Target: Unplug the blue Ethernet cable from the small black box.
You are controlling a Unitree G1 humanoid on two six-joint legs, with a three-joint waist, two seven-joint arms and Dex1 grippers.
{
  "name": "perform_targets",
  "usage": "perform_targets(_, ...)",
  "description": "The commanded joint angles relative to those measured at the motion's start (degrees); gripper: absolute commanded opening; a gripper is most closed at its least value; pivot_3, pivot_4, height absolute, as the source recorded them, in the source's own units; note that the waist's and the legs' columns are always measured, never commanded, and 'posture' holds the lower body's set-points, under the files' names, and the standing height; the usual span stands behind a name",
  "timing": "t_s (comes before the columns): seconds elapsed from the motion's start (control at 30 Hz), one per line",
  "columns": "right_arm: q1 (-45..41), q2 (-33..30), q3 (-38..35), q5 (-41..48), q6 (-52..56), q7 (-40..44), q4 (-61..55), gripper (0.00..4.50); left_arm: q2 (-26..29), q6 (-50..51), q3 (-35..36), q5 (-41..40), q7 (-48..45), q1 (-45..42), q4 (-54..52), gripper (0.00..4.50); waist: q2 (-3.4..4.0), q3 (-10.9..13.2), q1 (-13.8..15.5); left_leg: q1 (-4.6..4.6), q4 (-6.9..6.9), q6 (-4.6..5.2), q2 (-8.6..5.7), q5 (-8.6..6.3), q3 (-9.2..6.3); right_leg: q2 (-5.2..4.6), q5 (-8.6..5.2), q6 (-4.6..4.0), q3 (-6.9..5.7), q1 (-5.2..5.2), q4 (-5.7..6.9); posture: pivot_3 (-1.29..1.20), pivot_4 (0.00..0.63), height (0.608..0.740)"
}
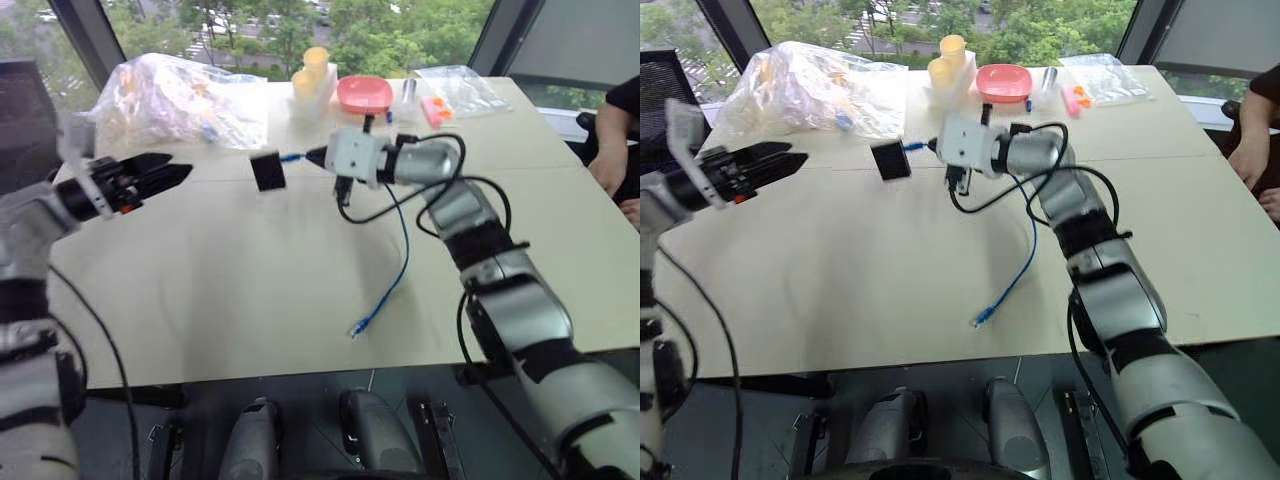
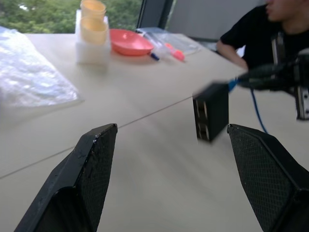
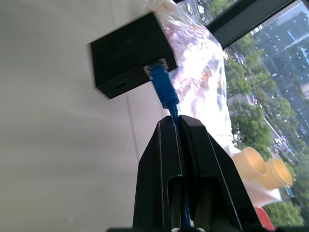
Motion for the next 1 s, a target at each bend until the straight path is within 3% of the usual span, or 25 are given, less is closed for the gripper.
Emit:
perform_targets(0.03,0.22,-0.80,-1.53,1.43,4.13,-0.29,-11.42,0.08,-4.73,-5.00,-4.13,3.50,-6.65,-8.68,10.75,3.82,0.00,0.01,0.51,-0.02,0.05,0.00,-0.01,0.00,0.05,0.00,0.00,0.00,0.03,-0.01,-0.03,0.00,0.150,0.740)
perform_targets(0.27,1.28,-3.12,-3.13,5.38,13.93,2.57,-21.94,0.08,-9.18,-7.68,-7.09,7.61,-20.71,-20.20,26.92,3.82,-0.03,0.01,0.32,-0.11,0.07,0.05,-0.02,-0.02,0.09,0.02,-0.01,0.02,0.06,-0.09,-0.07,0.00,0.150,0.740)
perform_targets(0.57,1.47,-3.80,-2.79,6.09,18.28,2.04,-26.67,0.08,-12.33,-9.46,-4.88,9.35,-22.54,-24.30,32.97,3.82,-0.03,0.02,0.50,-0.34,0.10,0.06,-0.01,-0.02,-0.06,0.06,-0.02,0.03,0.04,-0.20,-0.07,0.00,0.150,0.740)
perform_targets(0.93,2.52,-5.39,-1.64,7.67,21.46,5.85,-29.40,0.00,-13.37,-9.66,-3.71,10.69,-24.17,-25.01,33.83,0.53,-0.03,0.02,0.55,-0.40,0.13,0.06,-0.01,-0.02,-0.11,0.07,-0.02,0.03,0.01,-0.22,-0.06,0.00,0.150,0.740)
perform_targets(1.0,3.72,-5.29,-4.79,12.51,25.31,7.51,-28.60,0.00,-13.14,-9.89,-4.33,11.60,-24.94,-24.76,33.52,0.51,-0.05,0.02,0.60,-0.40,0.13,0.06,-0.01,-0.02,-0.11,0.06,-0.02,0.04,0.01,-0.22,-0.07,0.00,0.150,0.740)
